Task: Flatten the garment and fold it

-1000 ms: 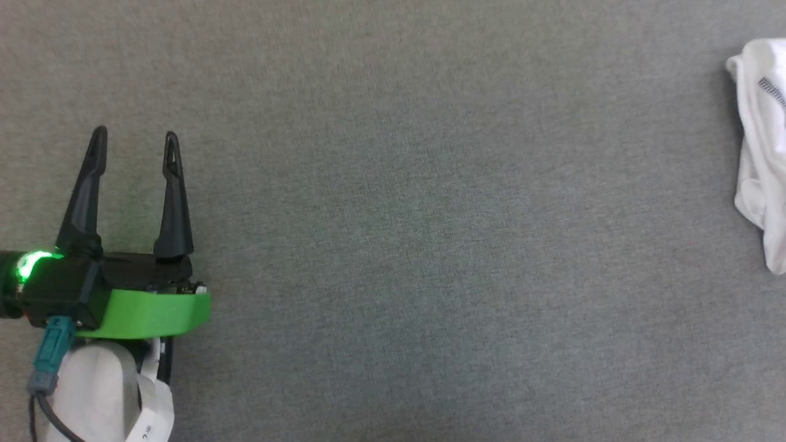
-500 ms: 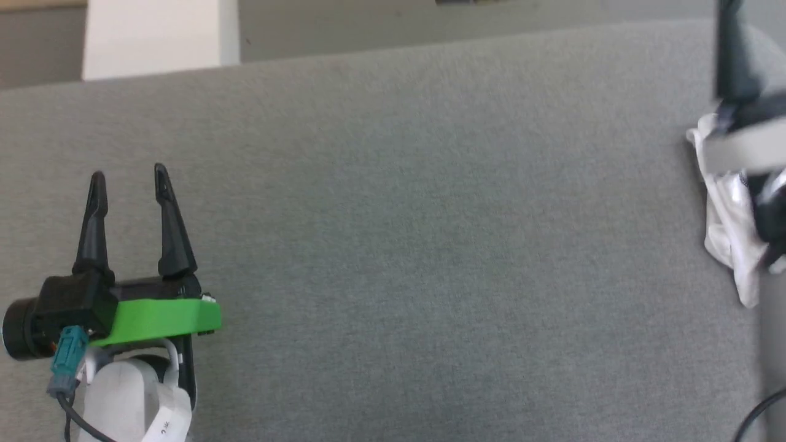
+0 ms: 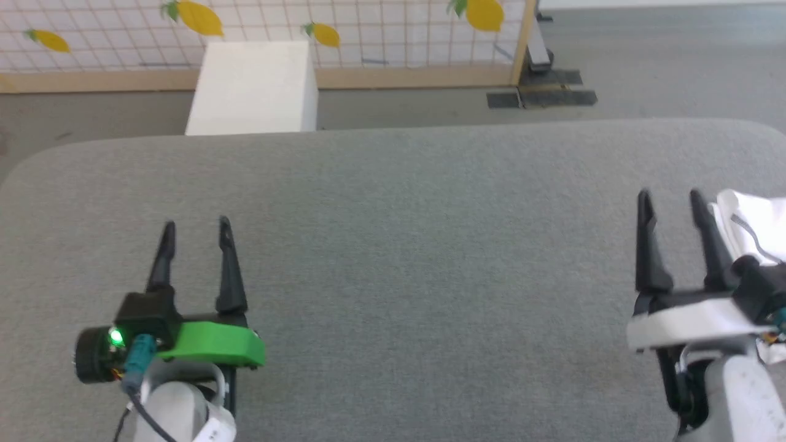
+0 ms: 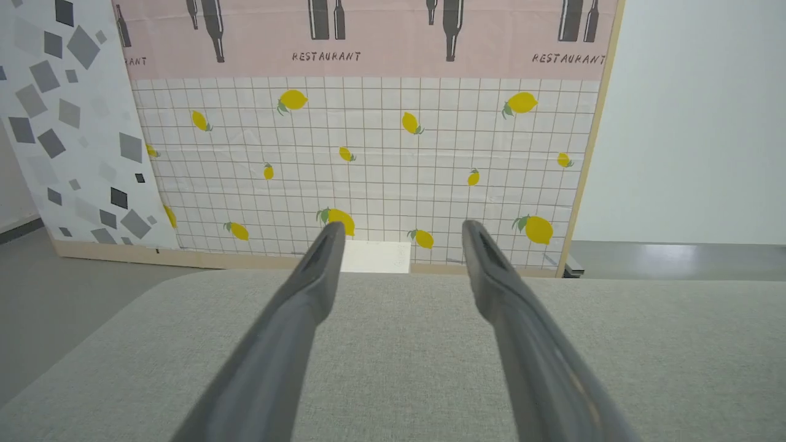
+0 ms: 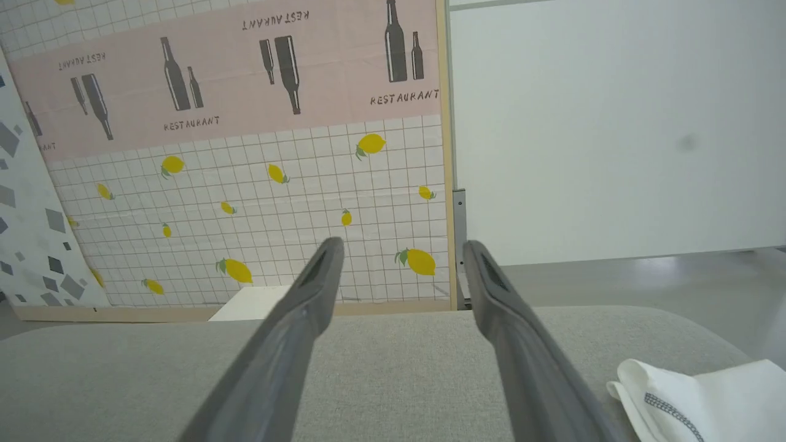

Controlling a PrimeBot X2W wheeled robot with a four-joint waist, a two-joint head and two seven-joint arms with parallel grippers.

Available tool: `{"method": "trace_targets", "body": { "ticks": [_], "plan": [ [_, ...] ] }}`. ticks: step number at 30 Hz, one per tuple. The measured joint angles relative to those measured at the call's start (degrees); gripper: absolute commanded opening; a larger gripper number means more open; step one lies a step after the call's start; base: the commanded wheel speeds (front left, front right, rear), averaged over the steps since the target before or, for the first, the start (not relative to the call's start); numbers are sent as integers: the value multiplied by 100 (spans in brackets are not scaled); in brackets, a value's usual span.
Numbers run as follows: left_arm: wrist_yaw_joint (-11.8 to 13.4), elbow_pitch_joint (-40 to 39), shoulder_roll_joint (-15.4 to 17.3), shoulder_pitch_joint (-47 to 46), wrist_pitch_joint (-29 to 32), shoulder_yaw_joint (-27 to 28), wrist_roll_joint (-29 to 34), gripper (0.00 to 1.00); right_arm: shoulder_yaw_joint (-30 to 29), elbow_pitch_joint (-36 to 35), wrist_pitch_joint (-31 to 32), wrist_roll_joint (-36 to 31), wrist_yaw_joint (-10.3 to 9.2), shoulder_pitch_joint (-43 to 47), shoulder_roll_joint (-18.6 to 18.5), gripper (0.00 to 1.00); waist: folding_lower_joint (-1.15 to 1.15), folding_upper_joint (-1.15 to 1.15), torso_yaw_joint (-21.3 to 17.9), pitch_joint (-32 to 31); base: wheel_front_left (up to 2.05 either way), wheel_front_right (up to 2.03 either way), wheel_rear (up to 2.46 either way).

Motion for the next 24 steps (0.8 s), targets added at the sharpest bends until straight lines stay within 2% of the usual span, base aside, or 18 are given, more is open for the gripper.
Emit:
{"method": "trace_targets", "body": {
  "ticks": [2,8,19,20,24],
  "plan": [
    [-74,213,0,35,-4,-74,-2,100,53,109,-15,0,0,128,2,100,0,0,73,-78,0,0,0],
    [-81,631,-7,61,-3,-118,-12,100,165,388,-31,5,0,381,4,100,0,0,188,-238,0,0,0],
    [-127,1112,-19,132,-2,-259,-248,100,333,646,-40,107,0,616,4,100,0,0,158,-332,0,0,0],
    [-126,1117,-20,132,4,-269,-249,0,332,646,-40,104,0,615,5,0,0,0,156,-330,0,0,0],
    [-126,1112,-19,131,4,-282,-255,0,331,646,-38,104,0,615,4,0,0,0,156,-331,0,0,0]
  ]
}}
